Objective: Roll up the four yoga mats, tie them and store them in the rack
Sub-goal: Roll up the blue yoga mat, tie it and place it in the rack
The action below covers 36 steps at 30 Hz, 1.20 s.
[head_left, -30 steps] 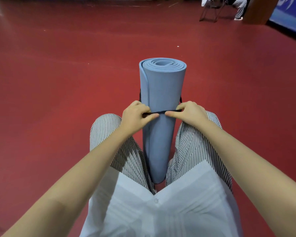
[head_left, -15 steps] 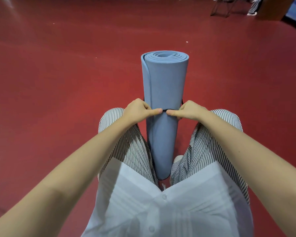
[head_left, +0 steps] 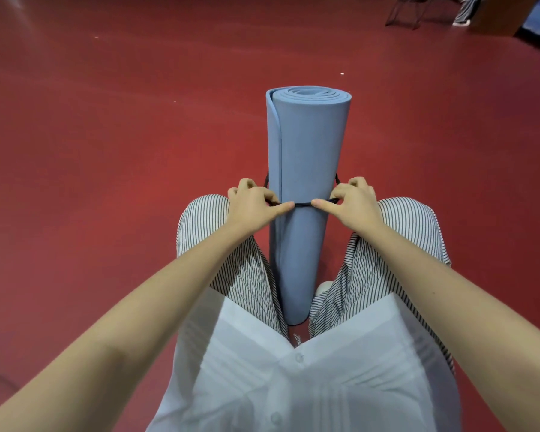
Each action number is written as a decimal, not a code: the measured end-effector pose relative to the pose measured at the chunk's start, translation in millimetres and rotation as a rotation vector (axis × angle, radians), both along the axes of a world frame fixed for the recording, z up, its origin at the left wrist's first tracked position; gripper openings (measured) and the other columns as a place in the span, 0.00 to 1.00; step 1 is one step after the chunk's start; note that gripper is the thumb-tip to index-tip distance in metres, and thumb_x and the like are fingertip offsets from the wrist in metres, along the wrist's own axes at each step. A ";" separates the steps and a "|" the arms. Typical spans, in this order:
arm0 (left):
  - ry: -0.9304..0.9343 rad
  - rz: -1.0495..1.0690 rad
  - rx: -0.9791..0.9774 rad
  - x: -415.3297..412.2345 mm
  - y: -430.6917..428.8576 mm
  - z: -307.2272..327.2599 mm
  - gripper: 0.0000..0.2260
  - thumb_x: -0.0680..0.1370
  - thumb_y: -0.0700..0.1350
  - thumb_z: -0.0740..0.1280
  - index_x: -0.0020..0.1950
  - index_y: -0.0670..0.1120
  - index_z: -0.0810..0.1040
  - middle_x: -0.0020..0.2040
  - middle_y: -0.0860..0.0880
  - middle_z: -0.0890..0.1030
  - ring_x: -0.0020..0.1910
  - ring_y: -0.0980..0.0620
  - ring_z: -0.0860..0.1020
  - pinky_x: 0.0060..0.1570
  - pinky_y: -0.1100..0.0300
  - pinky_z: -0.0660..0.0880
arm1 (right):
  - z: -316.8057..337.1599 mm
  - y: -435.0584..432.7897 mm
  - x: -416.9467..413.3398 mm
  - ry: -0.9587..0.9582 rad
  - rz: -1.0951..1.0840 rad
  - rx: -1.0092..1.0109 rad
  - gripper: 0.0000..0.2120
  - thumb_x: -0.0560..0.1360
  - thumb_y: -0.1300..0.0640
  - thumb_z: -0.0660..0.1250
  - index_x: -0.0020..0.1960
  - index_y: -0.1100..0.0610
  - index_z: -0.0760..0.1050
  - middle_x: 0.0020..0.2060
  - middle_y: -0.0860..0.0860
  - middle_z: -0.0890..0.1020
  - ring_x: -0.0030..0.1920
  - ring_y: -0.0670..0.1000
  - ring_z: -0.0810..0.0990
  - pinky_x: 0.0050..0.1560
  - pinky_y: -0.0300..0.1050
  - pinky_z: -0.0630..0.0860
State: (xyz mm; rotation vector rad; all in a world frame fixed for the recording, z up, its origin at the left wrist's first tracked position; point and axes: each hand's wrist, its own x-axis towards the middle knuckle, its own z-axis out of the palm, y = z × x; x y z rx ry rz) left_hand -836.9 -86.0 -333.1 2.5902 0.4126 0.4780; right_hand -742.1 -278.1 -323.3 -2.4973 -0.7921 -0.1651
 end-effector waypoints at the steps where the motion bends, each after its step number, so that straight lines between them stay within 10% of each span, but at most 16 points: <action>1: -0.006 0.019 -0.033 0.5 -0.3 0.5 0.17 0.70 0.63 0.70 0.38 0.50 0.80 0.42 0.55 0.78 0.59 0.52 0.64 0.52 0.56 0.56 | -1.4 1.9 0.8 0.022 0.002 0.042 0.19 0.70 0.39 0.68 0.38 0.56 0.79 0.43 0.47 0.80 0.59 0.54 0.67 0.52 0.42 0.59; 14: -0.043 0.069 -0.427 9.4 -1.2 1.6 0.22 0.68 0.60 0.74 0.35 0.45 0.69 0.38 0.54 0.67 0.37 0.58 0.70 0.39 0.59 0.69 | -12.6 23.5 -9.4 0.439 -0.042 0.290 0.14 0.73 0.52 0.72 0.47 0.59 0.69 0.65 0.54 0.63 0.68 0.52 0.59 0.59 0.34 0.57; 23: -0.027 -0.047 -0.407 3.0 -3.2 -3.3 0.21 0.67 0.54 0.77 0.34 0.36 0.77 0.36 0.54 0.67 0.37 0.56 0.72 0.39 0.57 0.69 | -14.2 29.1 -16.0 0.489 -0.005 0.729 0.57 0.56 0.45 0.75 0.74 0.57 0.45 0.72 0.54 0.55 0.68 0.49 0.61 0.69 0.42 0.62; 30: -0.148 -0.083 -0.494 -2.1 4.1 -6.2 0.15 0.66 0.49 0.79 0.31 0.40 0.78 0.36 0.53 0.73 0.35 0.59 0.72 0.39 0.63 0.70 | -14.1 21.6 -7.3 0.551 0.140 0.645 0.57 0.54 0.43 0.76 0.75 0.52 0.49 0.67 0.43 0.66 0.66 0.43 0.68 0.64 0.39 0.68; 36: -0.126 -0.110 -0.454 0.6 4.7 -7.5 0.20 0.65 0.48 0.80 0.33 0.48 0.67 0.36 0.51 0.71 0.35 0.55 0.69 0.35 0.61 0.66 | -22.5 16.1 1.2 0.487 0.128 0.517 0.57 0.53 0.34 0.77 0.74 0.42 0.51 0.70 0.41 0.66 0.71 0.48 0.66 0.70 0.56 0.65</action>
